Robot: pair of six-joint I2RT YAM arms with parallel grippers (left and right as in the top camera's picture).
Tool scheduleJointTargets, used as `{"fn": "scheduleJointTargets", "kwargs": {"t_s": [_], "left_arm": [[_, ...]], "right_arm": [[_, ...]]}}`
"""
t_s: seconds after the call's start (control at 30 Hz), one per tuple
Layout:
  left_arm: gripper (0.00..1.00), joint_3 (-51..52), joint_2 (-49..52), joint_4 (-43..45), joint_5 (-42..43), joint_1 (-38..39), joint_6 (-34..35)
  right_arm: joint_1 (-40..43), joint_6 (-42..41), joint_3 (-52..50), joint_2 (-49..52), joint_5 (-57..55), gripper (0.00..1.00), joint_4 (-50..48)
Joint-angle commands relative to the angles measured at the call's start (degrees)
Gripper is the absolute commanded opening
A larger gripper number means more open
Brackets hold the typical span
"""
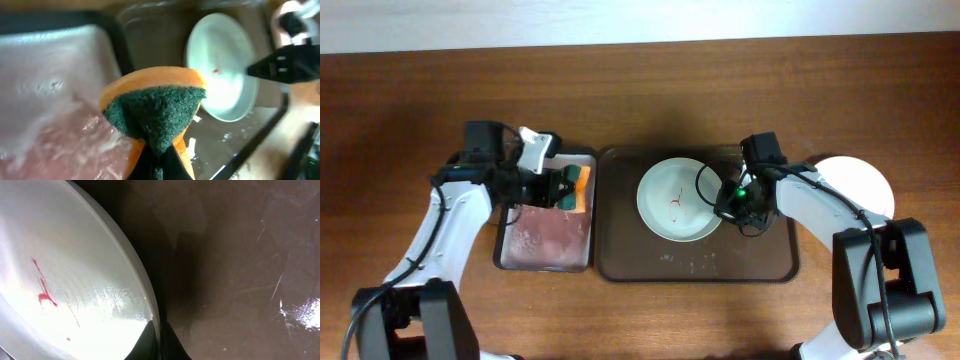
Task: Clean dirty plates on tray and stack at the side
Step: 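Dip the sponge in the soapy tray with the left gripper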
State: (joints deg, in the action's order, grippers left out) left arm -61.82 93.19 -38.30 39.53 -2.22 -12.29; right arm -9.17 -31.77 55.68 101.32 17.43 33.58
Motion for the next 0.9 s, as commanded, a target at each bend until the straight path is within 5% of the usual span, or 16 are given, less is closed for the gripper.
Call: {"fn": "scheduleJointTargets", "kwargs": {"t_s": [0.0,0.17,0.87], "left_arm": [[0.00,-0.8,-1.1,0.2,11.5,-3.4,-7.0],[0.00,-0.8,-1.1,0.7,22.1,-7.1,-8.3],[0.00,-0.8,-1.1,1.7,24.8,-7.5,-8.2]], "right_arm": [[-0.6,-0.4,-0.4,0.5,-1.6,0.04,0.1],[-0.6,-0.4,-0.4,0.5,-1.6,0.04,0.1],[-0.6,-0.4,-0.4,0.5,-1.6,0.04,0.0]]}}
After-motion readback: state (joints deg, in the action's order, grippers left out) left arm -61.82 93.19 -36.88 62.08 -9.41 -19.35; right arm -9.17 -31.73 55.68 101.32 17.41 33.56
